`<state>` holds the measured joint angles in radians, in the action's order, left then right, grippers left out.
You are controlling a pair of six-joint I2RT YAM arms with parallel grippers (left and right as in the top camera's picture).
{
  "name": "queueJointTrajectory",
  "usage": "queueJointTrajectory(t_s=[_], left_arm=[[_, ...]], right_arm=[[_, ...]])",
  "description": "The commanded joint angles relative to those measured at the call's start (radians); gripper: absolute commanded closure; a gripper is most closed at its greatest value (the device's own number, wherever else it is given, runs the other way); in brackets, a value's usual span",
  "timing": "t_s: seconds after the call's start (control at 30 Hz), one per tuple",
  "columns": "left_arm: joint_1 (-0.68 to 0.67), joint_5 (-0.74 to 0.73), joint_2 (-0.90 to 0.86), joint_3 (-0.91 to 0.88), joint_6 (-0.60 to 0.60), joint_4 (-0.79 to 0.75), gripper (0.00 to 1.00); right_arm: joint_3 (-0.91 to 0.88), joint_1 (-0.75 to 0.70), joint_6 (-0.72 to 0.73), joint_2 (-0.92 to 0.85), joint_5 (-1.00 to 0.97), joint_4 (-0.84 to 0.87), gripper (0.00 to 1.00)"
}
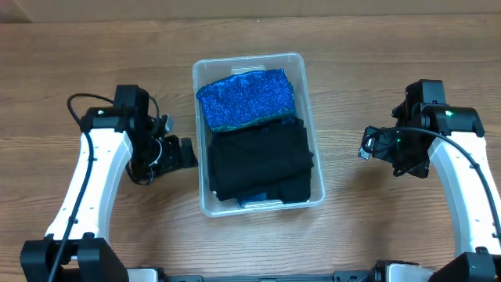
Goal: Pack container
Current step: 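Withdraw the left gripper from the container to the left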
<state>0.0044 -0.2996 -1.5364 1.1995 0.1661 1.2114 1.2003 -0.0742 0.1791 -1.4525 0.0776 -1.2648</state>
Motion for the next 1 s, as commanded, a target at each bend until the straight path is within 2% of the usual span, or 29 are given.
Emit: queueJointTrajectory(t_s=[0.0,0.13,0.27,0.33,0.37,0.4,0.43,0.5,0.53,0.57,0.6,0.63,0.67,0.7,0.8,0.97], left_arm=[[0.027,0.026,0.007,0.103,-0.008,0.019,0.00],[0.100,0.117,0.007,0.222,-0.009,0.035,0.00],[0.145,0.151,0.008,0.341,-0.008,0.037,0.00],[0.162,0.155,0.011,0.404,-0.009,0.030,0.00],[0.171,0.164,0.013,0.434,-0.009,0.021,0.00],[0.178,0.178,0.016,0.461,-0.011,0.007,0.00],[0.183,0.196,0.023,0.489,-0.031,-0.018,0.00],[0.187,0.207,0.032,0.515,-0.092,-0.071,0.00],[0.187,0.207,0.034,0.517,-0.140,-0.113,0.00],[0.187,0.207,0.033,0.516,-0.176,-0.142,0.00],[0.187,0.208,0.028,0.515,-0.208,-0.169,0.00],[0.187,0.207,0.021,0.514,-0.225,-0.191,0.00],[0.187,0.208,0.017,0.514,-0.227,-0.203,0.00],[0.187,0.212,0.010,0.514,-0.227,-0.213,0.00],[0.187,0.214,0.003,0.514,-0.227,-0.187,0.00],[0.193,0.212,0.037,0.515,-0.237,-0.105,0.00]], right_arm=[[0.005,-0.003,-0.005,0.004,-0.006,0.026,0.00],[0.066,-0.002,-0.057,0.004,-0.006,0.068,0.00],[0.193,0.001,-0.180,0.004,0.064,0.100,0.01],[0.247,0.001,-0.225,0.004,0.115,0.137,0.08],[0.275,0.001,-0.230,0.004,0.118,0.165,0.18],[0.301,0.001,-0.230,0.004,0.116,0.202,0.37],[0.325,0.001,-0.229,0.004,0.111,0.247,0.63],[0.347,0.001,-0.229,0.004,0.093,0.346,0.82],[0.347,0.001,-0.229,0.004,0.088,0.389,0.83],[0.346,0.001,-0.229,0.003,0.088,0.431,0.80],[0.346,0.001,-0.229,0.003,0.089,0.454,0.61],[0.346,0.001,-0.229,0.003,0.089,0.467,0.28],[0.346,0.001,-0.229,0.003,0.088,0.480,0.09],[0.346,0.001,-0.229,0.003,0.088,0.496,0.00],[0.347,0.001,-0.242,0.010,0.087,0.504,0.00],[0.346,0.000,-0.254,0.048,0.039,0.389,0.00]])
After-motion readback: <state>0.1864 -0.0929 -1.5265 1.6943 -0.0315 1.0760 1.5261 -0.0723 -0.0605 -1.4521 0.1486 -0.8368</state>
